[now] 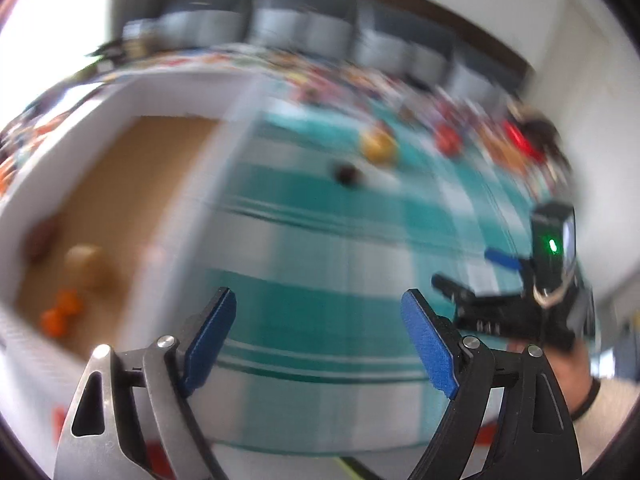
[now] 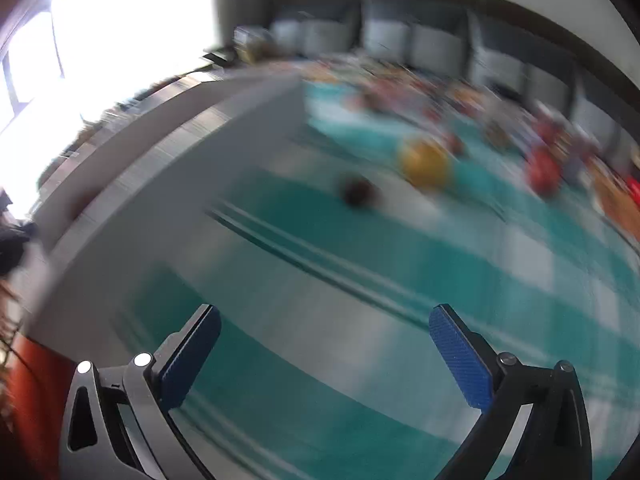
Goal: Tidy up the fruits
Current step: 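Drop the mandarin into the white box while the right gripper drops the passion fruit, then return both open grippers above the bed near the remaining fruits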
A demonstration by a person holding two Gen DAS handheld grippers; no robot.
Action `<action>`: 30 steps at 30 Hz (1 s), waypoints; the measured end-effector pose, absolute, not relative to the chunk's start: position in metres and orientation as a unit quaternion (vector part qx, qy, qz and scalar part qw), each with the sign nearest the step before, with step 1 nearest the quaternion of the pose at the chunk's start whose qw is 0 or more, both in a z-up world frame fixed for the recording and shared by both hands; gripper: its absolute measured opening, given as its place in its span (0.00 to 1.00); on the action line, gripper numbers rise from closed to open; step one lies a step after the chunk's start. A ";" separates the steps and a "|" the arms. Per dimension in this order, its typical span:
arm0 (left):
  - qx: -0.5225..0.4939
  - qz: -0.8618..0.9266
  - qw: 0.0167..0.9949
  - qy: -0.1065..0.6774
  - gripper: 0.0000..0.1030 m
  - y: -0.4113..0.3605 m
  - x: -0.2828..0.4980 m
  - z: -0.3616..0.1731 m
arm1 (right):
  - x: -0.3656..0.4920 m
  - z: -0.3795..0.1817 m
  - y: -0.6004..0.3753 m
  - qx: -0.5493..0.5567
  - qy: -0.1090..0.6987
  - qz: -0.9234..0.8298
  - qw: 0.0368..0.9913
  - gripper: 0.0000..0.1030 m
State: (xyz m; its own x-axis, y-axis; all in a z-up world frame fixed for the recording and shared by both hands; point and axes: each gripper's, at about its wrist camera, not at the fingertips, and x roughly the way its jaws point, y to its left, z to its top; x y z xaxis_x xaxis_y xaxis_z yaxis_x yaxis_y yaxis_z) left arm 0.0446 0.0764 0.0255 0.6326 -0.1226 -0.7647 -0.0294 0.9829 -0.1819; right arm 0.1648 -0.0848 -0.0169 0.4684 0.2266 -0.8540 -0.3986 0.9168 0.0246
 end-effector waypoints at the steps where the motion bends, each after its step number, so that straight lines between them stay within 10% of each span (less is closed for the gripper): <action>1: -0.071 -0.041 0.898 0.433 0.84 0.060 0.050 0.016 | 0.163 -0.028 -0.109 -0.089 0.487 0.159 0.854 1.00; 12: 0.072 -0.056 0.890 0.446 0.86 -0.041 0.124 -0.076 | 0.161 -0.065 -0.258 0.008 0.490 0.046 0.871 1.00; 30: 0.027 -0.057 0.902 0.428 0.95 -0.030 0.127 -0.084 | 0.155 -0.068 -0.254 -0.011 0.490 0.036 0.871 1.00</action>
